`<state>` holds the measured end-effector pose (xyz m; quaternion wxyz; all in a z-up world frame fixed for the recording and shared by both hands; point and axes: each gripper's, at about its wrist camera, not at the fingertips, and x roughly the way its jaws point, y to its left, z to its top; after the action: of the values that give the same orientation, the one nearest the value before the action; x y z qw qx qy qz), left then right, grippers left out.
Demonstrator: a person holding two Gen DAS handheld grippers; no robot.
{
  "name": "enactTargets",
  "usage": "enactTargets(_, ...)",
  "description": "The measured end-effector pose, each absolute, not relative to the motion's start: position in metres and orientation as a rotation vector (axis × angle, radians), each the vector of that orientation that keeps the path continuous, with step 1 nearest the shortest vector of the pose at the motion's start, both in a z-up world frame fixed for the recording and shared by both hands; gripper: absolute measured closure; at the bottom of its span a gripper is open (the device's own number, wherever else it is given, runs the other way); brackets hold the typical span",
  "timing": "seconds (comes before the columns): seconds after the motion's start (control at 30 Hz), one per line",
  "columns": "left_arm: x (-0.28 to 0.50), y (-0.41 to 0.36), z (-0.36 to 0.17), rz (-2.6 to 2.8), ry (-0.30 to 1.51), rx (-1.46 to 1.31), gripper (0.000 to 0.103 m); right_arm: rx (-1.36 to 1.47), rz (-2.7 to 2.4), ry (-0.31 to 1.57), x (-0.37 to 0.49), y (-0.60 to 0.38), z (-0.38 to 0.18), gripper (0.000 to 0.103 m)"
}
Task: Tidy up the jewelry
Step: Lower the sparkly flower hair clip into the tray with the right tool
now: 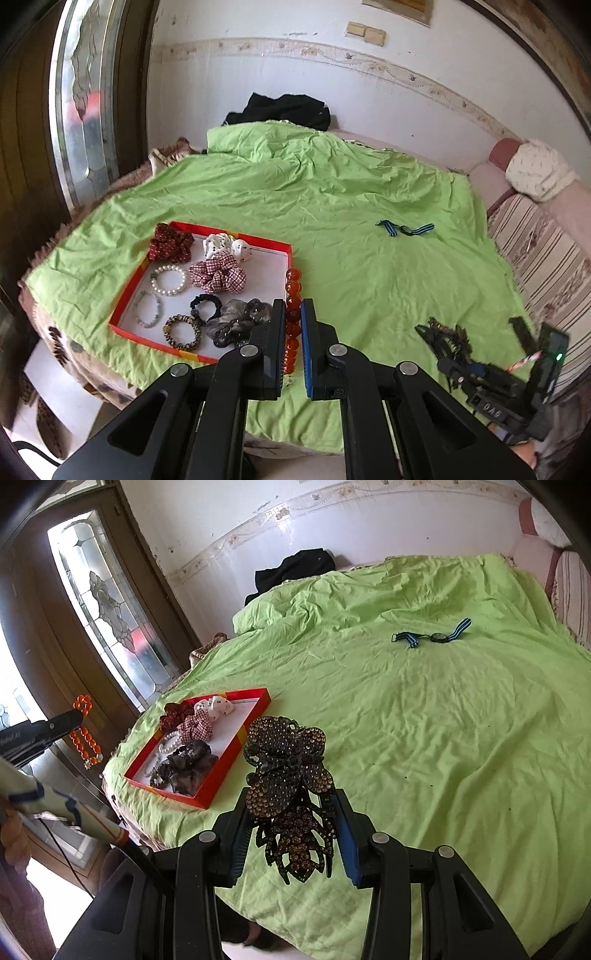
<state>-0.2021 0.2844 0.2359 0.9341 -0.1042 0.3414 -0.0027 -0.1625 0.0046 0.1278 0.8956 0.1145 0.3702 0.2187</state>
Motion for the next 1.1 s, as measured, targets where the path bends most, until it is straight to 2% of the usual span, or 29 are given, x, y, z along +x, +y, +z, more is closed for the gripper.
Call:
enactTargets(0.23,-0.136,0.326,0.214,-0.107,0.742,-0.408,0.096,0.199,0.439,0.812,-0.125,0.020,0.121,0.058)
enactTargets(0.57,-0.039,0.359,0.110,-0.184,0.830,-0.662,0.096,0.079,0.480,0.858,-0.050,0.088,0.126,0.058)
enactTargets(0.87,-0.016,0.379,0.076,-0.114,0.847,-0.579,0.096,-0.011,0.603,0.886,0.025,0.186,0.126,0.058)
enactTargets(1.1,-0.016,0.385,0.064,-0.142,0.872,-0.546,0.096,0.011,0.678,0.999,0.073,0.243,0.097,0.058)
